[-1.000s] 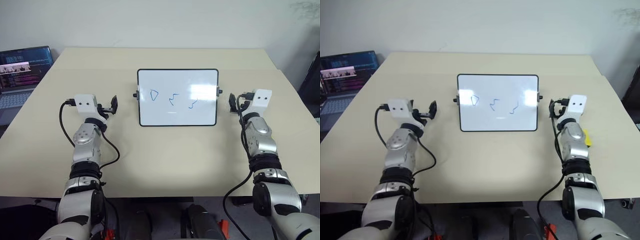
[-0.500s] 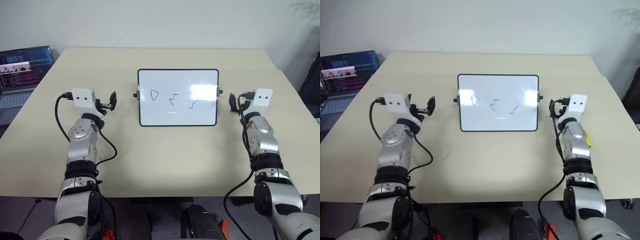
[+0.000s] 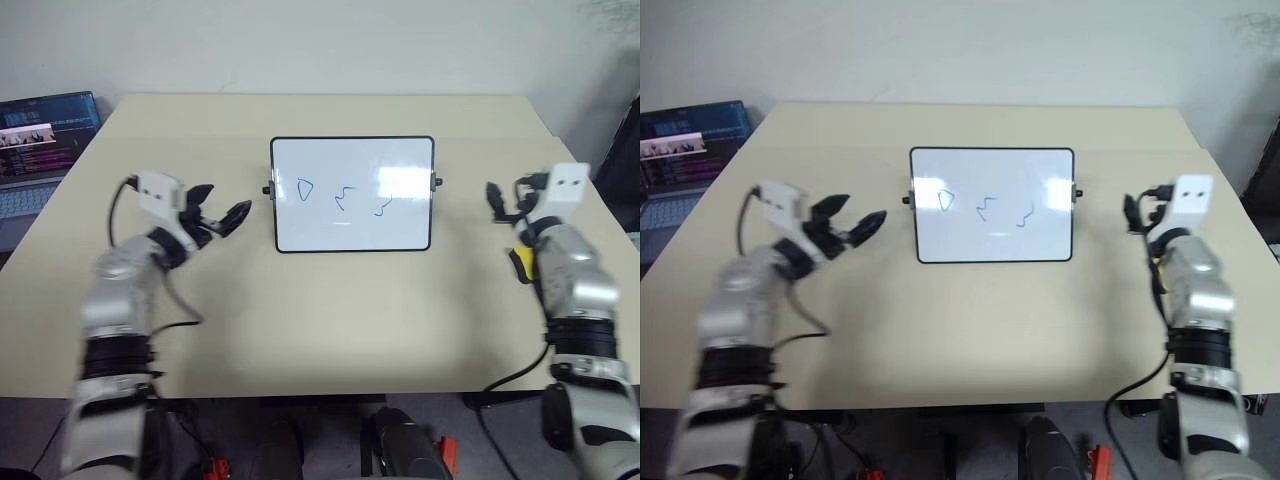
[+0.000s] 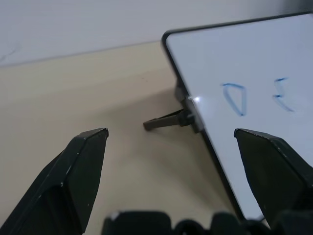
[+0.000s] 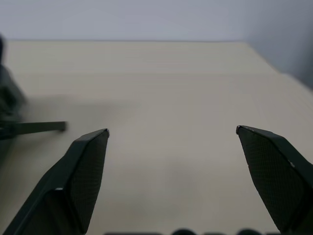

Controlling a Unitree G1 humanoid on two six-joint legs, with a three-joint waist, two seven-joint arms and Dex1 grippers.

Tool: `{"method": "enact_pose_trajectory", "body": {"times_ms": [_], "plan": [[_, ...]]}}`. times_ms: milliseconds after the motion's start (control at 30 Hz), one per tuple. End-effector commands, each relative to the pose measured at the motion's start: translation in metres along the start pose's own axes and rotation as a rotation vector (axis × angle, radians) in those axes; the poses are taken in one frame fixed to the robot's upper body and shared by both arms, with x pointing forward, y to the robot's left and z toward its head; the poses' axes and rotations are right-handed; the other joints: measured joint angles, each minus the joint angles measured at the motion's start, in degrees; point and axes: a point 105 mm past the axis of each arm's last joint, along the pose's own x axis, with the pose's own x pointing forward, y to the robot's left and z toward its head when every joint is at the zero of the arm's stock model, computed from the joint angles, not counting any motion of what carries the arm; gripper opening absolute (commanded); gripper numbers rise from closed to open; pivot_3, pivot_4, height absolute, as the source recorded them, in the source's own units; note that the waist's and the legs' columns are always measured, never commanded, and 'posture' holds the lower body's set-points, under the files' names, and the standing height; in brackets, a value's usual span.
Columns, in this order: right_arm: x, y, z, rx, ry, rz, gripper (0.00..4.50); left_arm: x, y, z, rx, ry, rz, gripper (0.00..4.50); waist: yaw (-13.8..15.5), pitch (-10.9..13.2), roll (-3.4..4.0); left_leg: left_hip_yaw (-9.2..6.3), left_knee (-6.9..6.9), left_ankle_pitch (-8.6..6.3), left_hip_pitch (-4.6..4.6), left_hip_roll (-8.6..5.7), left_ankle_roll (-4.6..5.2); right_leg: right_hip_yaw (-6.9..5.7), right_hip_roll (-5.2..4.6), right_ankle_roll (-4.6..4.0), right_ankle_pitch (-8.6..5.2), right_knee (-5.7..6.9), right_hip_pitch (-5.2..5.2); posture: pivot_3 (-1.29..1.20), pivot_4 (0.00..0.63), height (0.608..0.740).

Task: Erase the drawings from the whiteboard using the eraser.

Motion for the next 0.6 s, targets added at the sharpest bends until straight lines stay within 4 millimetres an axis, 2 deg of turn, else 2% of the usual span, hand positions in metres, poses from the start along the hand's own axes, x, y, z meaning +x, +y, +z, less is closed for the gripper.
{"method": "enact_pose_trajectory", "body": {"times_ms": [33,100,167,233,333,433,600], "plan": [[-0.010,-0.011,0.016,0.029,0.028,-0.015,4.46,0.028,-0.060,0.022,0.039,0.006,-0.333,4.50,0.64,-0.05,0.06,-0.01,0.00,0.00,0.04,-0.01,0.00,-0.03,-0.01,0.00,0.00,-0.05,0.09,0.00,0.150,0.740],[-0.016,-0.015,0.011,0.022,0.098,-0.001,4.46,0.047,-0.086,0.023,0.054,0.004,-0.449,4.50,1.32,-0.05,0.07,-0.02,0.03,0.00,0.13,-0.09,0.00,-0.06,-0.08,0.05,-0.02,-0.05,0.23,0.00,0.150,0.740],[-0.022,-0.018,0.005,0.030,0.156,0.022,4.46,0.067,-0.103,0.024,0.029,-0.031,-0.504,4.50,1.65,-0.05,0.07,0.01,0.18,0.00,0.11,-0.14,0.01,-0.01,-0.09,0.07,-0.01,-0.03,0.26,0.00,0.150,0.740],[-0.028,-0.020,-0.008,0.009,0.227,0.041,4.46,0.089,-0.118,0.014,0.042,-0.027,-0.522,4.50,1.68,-0.06,0.10,0.01,0.24,-0.01,0.05,-0.11,0.02,0.01,-0.06,0.06,-0.01,-0.02,0.21,0.00,0.150,0.740],[-0.037,-0.023,-0.016,0.018,0.265,0.049,4.46,0.122,-0.141,0.012,-0.078,-0.111,-0.547,4.50,1.69,-0.07,0.11,-0.01,0.32,-0.01,-0.03,-0.08,0.03,0.01,-0.02,0.05,-0.01,-0.02,0.16,0.00,0.150,0.740],[-0.044,-0.033,-0.029,-0.001,0.339,0.031,4.46,0.137,-0.165,0.000,-0.056,-0.105,-0.591,4.50,1.13,-0.07,0.12,0.01,0.57,-0.08,-0.17,-0.08,0.15,0.09,0.00,0.05,-0.01,-0.02,0.09,0.00,0.150,0.740],[-0.058,-0.039,-0.046,0.017,0.428,0.070,4.46,0.148,-0.197,-0.014,-0.046,-0.090,-0.652,4.50,1.16,-0.07,0.13,0.00,0.63,-0.10,-0.17,-0.09,0.18,0.10,0.01,0.07,-0.02,0.01,0.09,0.00,0.150,0.740]]}}
